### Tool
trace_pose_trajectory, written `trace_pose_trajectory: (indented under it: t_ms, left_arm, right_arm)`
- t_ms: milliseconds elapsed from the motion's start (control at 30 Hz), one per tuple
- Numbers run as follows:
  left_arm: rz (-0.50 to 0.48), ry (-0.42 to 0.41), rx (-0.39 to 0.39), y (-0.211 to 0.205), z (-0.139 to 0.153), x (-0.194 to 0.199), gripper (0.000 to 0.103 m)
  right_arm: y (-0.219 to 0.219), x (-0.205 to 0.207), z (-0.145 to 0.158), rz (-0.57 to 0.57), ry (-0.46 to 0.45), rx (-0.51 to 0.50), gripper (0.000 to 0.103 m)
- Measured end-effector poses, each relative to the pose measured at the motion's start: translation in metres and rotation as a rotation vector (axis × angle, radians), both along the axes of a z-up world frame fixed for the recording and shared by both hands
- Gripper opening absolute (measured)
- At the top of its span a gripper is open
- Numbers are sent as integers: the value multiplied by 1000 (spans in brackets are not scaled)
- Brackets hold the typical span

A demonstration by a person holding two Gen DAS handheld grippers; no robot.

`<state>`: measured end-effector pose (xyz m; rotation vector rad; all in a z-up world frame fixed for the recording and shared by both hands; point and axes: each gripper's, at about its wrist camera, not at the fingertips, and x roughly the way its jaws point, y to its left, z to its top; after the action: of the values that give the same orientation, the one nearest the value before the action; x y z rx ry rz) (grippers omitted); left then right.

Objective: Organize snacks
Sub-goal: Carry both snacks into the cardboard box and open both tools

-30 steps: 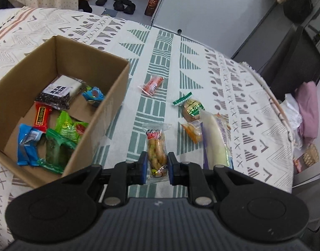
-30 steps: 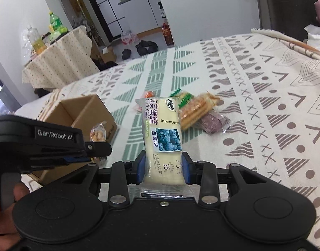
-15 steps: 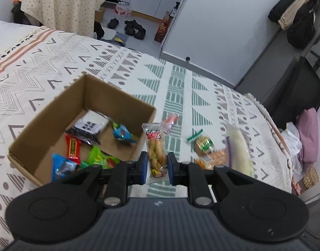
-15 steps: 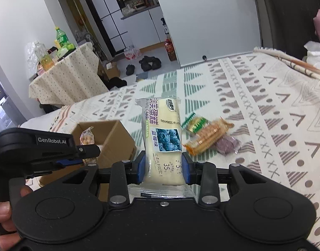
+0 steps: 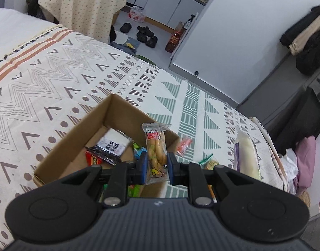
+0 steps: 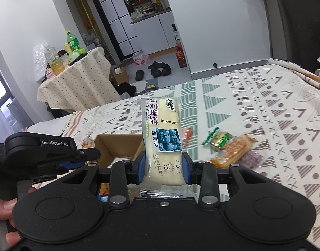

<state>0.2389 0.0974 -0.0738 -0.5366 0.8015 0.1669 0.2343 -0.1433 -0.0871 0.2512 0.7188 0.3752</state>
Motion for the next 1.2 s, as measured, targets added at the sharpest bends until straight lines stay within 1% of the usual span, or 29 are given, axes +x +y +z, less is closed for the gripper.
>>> trace_pose_trajectory:
  t_ms: [333, 567, 700, 767, 833, 867, 900, 933, 967, 1033, 1067, 1200]
  left_arm:
    - [113, 41, -44, 49, -14, 5, 19]
    - [123, 85, -74, 59, -27, 10, 19]
    - [158, 85, -70, 64, -27, 8, 24]
    - [165, 90, -75, 66, -28, 9, 30]
    - [168, 91, -101, 68, -30, 9, 42]
    - [167, 95, -111, 69, -32, 10, 45]
    - [170, 103, -111, 69, -32, 11, 51]
    - [175, 108, -110, 68, -33, 11, 56]
    - [179, 108, -111, 68, -33, 11, 58]
    - [177, 104, -113, 65, -32, 11, 68]
    - [172, 101, -112, 63, -31, 12, 69]
    - [158, 97, -83, 52, -28, 13, 82]
  right_arm:
    - [47, 11, -4, 62, 32, 23, 34]
    - [75, 21, -14, 80, 60, 16, 34]
    - [88, 28, -18, 78, 72, 16, 34]
    - [93, 32, -20, 80, 80, 18, 35]
    - [96, 34, -21, 109, 85, 12, 38]
    - [97, 33, -21, 117, 81, 2, 44]
    - [96, 31, -21, 118, 76, -8, 49]
    - [94, 29, -20, 115, 65, -17, 58]
    - [91, 28, -19, 111, 60, -24, 62]
    - [83, 27, -19, 99, 68, -29, 63]
    - [78, 27, -20, 92, 73, -30, 63]
    - [57, 25, -22, 52, 75, -44, 67]
